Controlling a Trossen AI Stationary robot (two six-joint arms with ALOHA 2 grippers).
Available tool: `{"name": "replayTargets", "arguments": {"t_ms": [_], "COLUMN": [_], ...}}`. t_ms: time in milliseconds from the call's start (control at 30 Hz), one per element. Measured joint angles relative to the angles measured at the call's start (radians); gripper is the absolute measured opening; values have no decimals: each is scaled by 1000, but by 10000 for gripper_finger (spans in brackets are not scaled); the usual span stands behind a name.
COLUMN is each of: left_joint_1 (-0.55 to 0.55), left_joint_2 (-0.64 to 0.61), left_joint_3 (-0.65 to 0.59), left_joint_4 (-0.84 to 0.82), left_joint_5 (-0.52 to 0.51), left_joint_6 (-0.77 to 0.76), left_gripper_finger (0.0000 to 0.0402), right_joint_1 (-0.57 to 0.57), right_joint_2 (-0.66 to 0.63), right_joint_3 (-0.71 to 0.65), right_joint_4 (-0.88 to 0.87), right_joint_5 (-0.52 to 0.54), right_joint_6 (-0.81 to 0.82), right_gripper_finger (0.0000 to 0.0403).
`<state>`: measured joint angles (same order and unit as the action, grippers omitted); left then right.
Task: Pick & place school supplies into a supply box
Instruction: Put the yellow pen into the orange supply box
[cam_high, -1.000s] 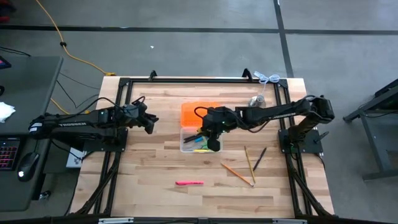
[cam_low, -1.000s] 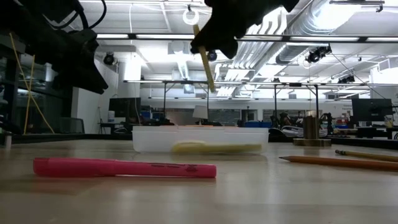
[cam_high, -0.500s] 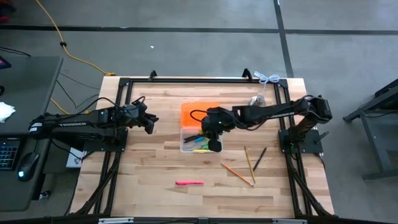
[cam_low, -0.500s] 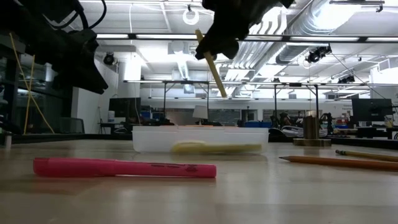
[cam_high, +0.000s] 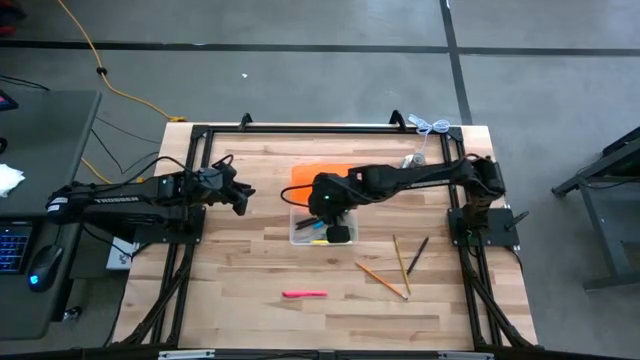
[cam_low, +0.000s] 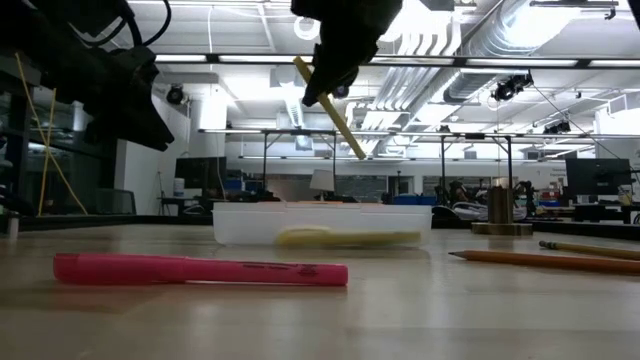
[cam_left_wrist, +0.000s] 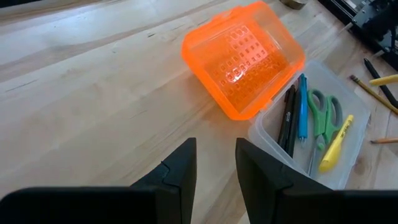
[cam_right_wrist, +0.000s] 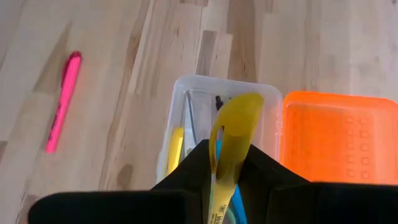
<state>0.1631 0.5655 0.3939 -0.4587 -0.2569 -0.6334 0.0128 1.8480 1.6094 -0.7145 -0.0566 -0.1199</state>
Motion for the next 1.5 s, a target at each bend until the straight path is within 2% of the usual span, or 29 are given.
{"name": "replayTargets", "arguments": {"t_ms": [233, 633, 1500], "left_joint_1": [0, 0, 0], "left_joint_2": [0, 0, 0], "left_joint_3": [0, 0, 0], "left_joint_4": [0, 1, 16], "left_joint_5": [0, -13, -16], "left_joint_6": [0, 8, 27], "left_gripper_finger": [140, 140, 140], "right_joint_1": [0, -2, -21], "right_joint_2": [64, 78, 202], "right_joint_3": [74, 43, 43], "right_joint_4": [-79, -81, -86], "right_joint_5": [2, 2, -40], "right_joint_6": [-22, -57, -65], "right_gripper_finger": [48, 48, 51]}}
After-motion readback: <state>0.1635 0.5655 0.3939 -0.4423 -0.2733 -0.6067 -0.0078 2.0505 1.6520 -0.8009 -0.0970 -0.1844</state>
